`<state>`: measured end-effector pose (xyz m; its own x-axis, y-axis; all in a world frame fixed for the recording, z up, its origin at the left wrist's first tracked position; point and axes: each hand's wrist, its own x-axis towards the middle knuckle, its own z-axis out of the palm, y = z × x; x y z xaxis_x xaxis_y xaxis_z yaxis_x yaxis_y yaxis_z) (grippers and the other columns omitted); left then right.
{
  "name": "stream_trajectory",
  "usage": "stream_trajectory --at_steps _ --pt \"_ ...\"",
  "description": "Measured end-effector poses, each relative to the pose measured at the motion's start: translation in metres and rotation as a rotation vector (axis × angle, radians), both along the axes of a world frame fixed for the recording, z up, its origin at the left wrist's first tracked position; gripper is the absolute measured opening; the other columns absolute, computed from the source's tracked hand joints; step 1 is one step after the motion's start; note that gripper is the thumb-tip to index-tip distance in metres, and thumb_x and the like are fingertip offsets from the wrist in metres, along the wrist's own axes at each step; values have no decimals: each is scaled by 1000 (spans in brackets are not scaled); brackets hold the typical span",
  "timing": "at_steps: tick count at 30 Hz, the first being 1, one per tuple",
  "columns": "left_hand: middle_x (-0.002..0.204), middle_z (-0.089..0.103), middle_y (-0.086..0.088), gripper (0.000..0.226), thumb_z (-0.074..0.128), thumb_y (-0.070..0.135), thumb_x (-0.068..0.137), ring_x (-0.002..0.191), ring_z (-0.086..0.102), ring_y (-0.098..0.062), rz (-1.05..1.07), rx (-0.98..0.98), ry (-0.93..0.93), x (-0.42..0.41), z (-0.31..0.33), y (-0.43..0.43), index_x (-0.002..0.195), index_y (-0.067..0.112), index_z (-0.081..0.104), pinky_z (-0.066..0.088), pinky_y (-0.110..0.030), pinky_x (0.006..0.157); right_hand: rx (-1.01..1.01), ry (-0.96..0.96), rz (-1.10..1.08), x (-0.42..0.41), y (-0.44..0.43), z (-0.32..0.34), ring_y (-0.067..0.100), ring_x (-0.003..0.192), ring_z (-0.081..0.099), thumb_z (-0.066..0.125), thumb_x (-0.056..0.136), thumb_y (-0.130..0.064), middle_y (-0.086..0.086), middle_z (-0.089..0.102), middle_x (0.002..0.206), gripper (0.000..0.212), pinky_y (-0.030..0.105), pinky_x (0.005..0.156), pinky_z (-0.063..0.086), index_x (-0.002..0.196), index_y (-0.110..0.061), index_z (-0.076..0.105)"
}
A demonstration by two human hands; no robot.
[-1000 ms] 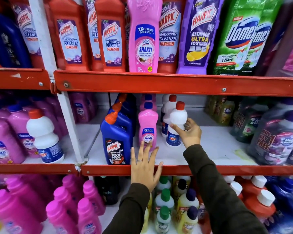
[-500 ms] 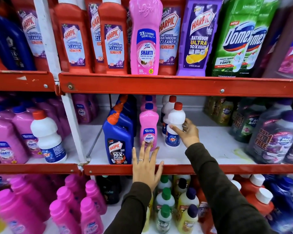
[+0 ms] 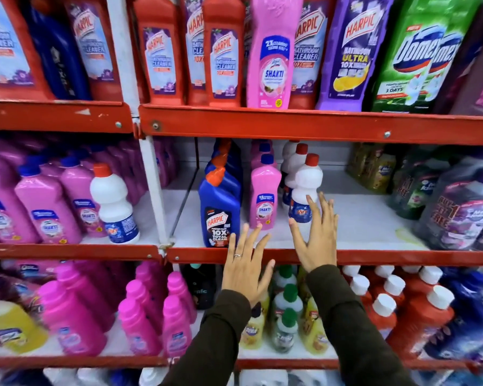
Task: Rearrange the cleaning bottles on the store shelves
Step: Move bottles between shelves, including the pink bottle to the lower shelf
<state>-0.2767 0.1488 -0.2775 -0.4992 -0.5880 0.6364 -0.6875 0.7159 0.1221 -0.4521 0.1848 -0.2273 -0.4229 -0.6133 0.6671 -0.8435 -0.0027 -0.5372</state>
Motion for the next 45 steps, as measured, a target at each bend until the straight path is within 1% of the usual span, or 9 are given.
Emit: stream_trajectory --at_steps 5,9,21,24,29,34,37,40,45 --pt "159 36 -1 55 44 41 94 152 21 -23 31 14 35 63 -2 -3 147 26 37 -3 -44 126 -66 0 57 67 11 -5 27 152 31 53 97 -38 7 42 157 53 50 123 28 144 -15 50" --pt "158 37 -2 56 44 40 94 151 22 -24 85 24 55 122 -4 -14 148 26 35 2 -46 126 -159 4 108 126 4 -9 25 134 49 56 96 -31 7 54 141 42 43 114 39 134 -13 58" --pt "156 39 -4 56 43 40 95 149 28 -27 287 42 173 281 -7 -75 148 24 39 9 -50 126 -186 -43 366 285 -59 -3 23 121 56 57 98 -23 5 57 124 32 45 105 45 125 -8 62" --pt "154 43 -8 56 38 42 95 148 30 -30 353 86 199 312 -8 -93 146 19 42 13 -52 124 -154 -124 425 316 -80 3 22 123 56 57 99 -25 3 56 128 34 48 100 50 130 -11 59" --pt "150 47 -9 59 30 45 95 144 37 -30 354 191 144 334 -13 -110 143 17 46 20 -51 123 91 -436 415 346 -122 23 19 142 44 64 95 -39 3 45 154 66 40 118 39 152 -16 39" --pt "148 48 -9 57 33 45 95 144 34 -33 310 201 92 336 -18 -117 142 17 46 20 -52 123 171 -585 450 355 -153 44 23 121 62 78 85 -32 10 64 137 58 44 106 52 136 -10 58" --pt "148 48 -9 57 35 45 95 145 34 -33 309 196 83 337 -22 -118 143 17 46 21 -53 123 149 -623 443 357 -159 48 19 102 64 84 79 -26 11 71 125 52 40 95 58 124 -6 66" --pt "147 50 -9 56 35 45 95 143 36 -33 315 181 75 339 -23 -120 143 17 46 22 -53 123 140 -652 459 355 -157 49 19 105 63 85 78 -22 12 70 126 54 36 93 58 124 -4 65" --pt "152 46 -11 57 38 44 96 147 31 -33 336 184 64 334 -24 -112 146 17 43 19 -50 124 94 -593 483 346 -142 50 15 105 63 85 78 -26 9 69 127 56 7 74 50 127 -9 63"
